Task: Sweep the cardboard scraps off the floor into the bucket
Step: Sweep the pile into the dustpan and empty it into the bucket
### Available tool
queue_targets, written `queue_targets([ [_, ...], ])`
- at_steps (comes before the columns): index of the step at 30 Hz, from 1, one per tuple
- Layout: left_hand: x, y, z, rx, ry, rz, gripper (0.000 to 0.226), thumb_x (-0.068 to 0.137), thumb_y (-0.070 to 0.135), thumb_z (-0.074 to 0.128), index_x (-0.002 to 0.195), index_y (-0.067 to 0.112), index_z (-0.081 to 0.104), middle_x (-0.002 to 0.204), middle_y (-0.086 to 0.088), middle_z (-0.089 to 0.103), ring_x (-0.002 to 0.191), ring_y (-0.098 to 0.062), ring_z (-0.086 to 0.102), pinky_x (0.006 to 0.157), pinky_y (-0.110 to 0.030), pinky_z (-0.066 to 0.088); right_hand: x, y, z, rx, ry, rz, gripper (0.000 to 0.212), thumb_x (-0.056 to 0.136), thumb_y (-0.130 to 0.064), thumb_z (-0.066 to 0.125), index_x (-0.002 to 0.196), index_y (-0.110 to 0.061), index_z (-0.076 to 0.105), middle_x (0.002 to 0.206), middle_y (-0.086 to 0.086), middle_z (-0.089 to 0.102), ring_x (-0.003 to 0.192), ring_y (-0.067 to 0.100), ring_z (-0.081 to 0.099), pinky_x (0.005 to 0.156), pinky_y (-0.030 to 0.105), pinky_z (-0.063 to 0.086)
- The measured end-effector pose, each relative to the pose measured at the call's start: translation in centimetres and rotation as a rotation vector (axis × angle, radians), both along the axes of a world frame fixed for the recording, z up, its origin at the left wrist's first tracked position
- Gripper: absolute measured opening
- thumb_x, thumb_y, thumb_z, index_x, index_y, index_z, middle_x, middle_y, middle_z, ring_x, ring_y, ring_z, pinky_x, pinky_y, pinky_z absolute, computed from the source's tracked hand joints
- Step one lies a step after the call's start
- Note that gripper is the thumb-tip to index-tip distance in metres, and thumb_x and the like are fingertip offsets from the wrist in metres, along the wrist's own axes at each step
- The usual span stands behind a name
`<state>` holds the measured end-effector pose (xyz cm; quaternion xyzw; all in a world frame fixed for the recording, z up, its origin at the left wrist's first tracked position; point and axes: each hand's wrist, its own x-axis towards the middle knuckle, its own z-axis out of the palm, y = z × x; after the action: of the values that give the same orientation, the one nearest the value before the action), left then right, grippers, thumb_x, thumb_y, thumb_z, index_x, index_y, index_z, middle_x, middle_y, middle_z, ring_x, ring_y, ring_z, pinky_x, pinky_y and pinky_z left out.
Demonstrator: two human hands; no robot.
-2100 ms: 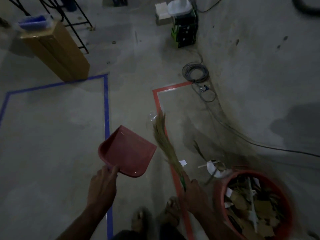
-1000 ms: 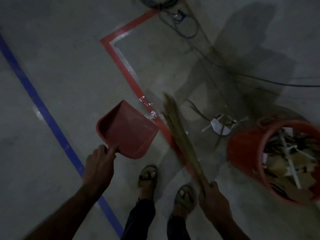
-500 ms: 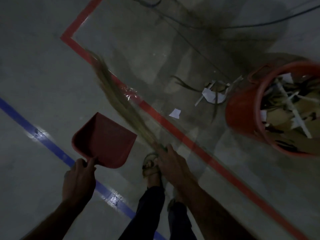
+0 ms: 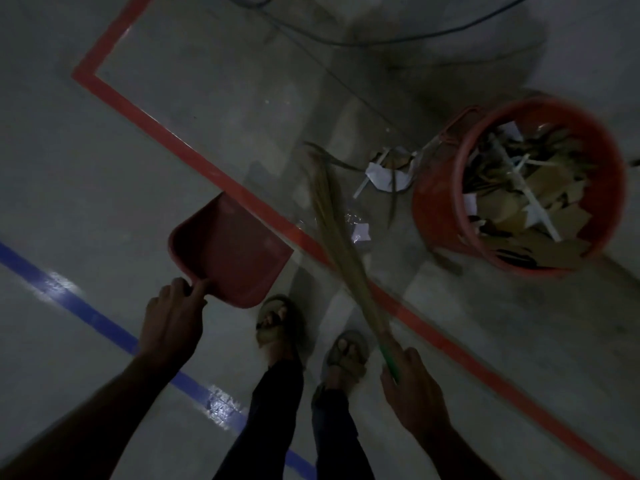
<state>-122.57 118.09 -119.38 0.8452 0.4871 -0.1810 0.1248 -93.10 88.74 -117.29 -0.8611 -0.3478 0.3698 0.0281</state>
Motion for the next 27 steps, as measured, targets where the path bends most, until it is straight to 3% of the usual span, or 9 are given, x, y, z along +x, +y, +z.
queue_targets([
  [2, 1.6, -1.0, -0.2, -0.013, -0.004, -0.011, 0.042, 0.080, 0.009, 0.075, 0.118, 0.020, 0.065, 0.086, -0.011, 0.049, 0.075, -0.037, 0.053, 0.060, -0.046, 0.041, 0.6, -2.5, 0.9, 0.009, -0.012, -0.009, 0.072, 0.080, -0.018, 0.074, 0.142, -0.037, 0.044, 0.090, -0.003, 0.046, 0.063, 0.020, 0.059, 0.046, 0.029, 0.047],
  [5, 3.2, -2.3, -0.4, -0.018, -0.008, -0.041, 0.043, 0.079, 0.009, 0.077, 0.118, 0.021, 0.064, 0.086, -0.011, 0.049, 0.075, -0.037, 0.054, 0.060, -0.045, 0.042, 1.1, -4.1, 1.7, 0.034, -0.028, -0.050, 0.081, 0.079, -0.018, 0.074, 0.147, -0.043, 0.037, 0.094, -0.005, 0.046, 0.063, 0.018, 0.059, 0.045, 0.030, 0.048],
  [9, 5.0, -3.6, -0.4, -0.014, -0.042, -0.077, 0.047, 0.076, 0.008, 0.079, 0.118, 0.022, 0.063, 0.085, -0.010, 0.048, 0.073, -0.037, 0.053, 0.057, -0.044, 0.039, 2.1, -2.8, 1.2, 0.110, -0.067, -0.048, 0.067, 0.087, -0.027, 0.057, 0.148, -0.039, 0.032, 0.098, -0.003, 0.046, 0.069, 0.020, 0.061, 0.049, 0.028, 0.047],
  [12, 6.2, -4.3, -0.7, 0.005, -0.067, -0.095, 0.046, 0.078, 0.008, 0.079, 0.119, 0.022, 0.063, 0.084, -0.010, 0.047, 0.071, -0.036, 0.051, 0.056, -0.042, 0.036, 4.0, 1.4, -0.6, 0.160, -0.173, -0.013, 0.074, 0.089, -0.020, 0.058, 0.154, -0.035, 0.028, 0.112, 0.007, 0.051, 0.090, 0.025, 0.061, 0.063, 0.031, 0.052],
  [16, 7.5, -4.7, -1.5, 0.030, -0.080, -0.102, 0.044, 0.079, 0.008, 0.078, 0.118, 0.023, 0.063, 0.083, -0.009, 0.046, 0.070, -0.035, 0.050, 0.056, -0.039, 0.032, 7.5, 9.4, -3.1, 0.122, -0.182, -0.193, 0.076, 0.093, -0.015, 0.056, 0.156, -0.035, 0.017, 0.108, 0.006, 0.045, 0.077, 0.026, 0.058, 0.066, 0.033, 0.050],
  [19, 8.3, -4.6, -2.4, 0.055, -0.059, -0.107, 0.043, 0.080, 0.008, 0.077, 0.118, 0.022, 0.063, 0.085, -0.010, 0.047, 0.071, -0.034, 0.049, 0.057, -0.039, 0.032, 11.1, 13.0, -5.8, 0.023, -0.164, -0.277, 0.067, 0.096, -0.015, 0.051, 0.156, -0.024, 0.022, 0.123, 0.015, 0.050, 0.098, 0.031, 0.061, 0.080, 0.034, 0.048],
  [21, 8.7, -4.5, -3.1, 0.068, -0.054, -0.104, 0.041, 0.081, 0.008, 0.076, 0.118, 0.021, 0.063, 0.085, -0.010, 0.047, 0.072, -0.034, 0.050, 0.058, -0.039, 0.033, 12.9, 13.0, -7.4, -0.045, -0.167, -0.179, 0.062, 0.096, -0.020, 0.048, 0.154, -0.021, 0.026, 0.134, 0.018, 0.047, 0.115, 0.035, 0.055, 0.093, 0.036, 0.045],
  [23, 8.8, -4.6, -3.6, 0.069, -0.048, -0.090, 0.040, 0.081, 0.008, 0.075, 0.117, 0.021, 0.064, 0.086, -0.011, 0.048, 0.074, -0.035, 0.052, 0.058, -0.040, 0.034, 13.7, 11.5, -8.1, -0.114, -0.147, -0.103, 0.050, 0.101, -0.030, 0.030, 0.149, -0.017, 0.037, 0.137, 0.017, 0.049, 0.123, 0.035, 0.050, 0.101, 0.037, 0.042],
  [27, 7.8, -5.9, -4.4, 0.044, -0.028, -0.069, 0.037, 0.082, 0.008, 0.076, 0.115, 0.019, 0.065, 0.085, -0.012, 0.049, 0.072, -0.036, 0.052, 0.057, -0.040, 0.034, 13.5, 4.6, -6.3, -0.180, -0.084, -0.004, 0.053, 0.100, -0.034, 0.043, 0.152, -0.029, 0.031, 0.133, 0.013, 0.045, 0.113, 0.033, 0.057, 0.091, 0.038, 0.046],
])
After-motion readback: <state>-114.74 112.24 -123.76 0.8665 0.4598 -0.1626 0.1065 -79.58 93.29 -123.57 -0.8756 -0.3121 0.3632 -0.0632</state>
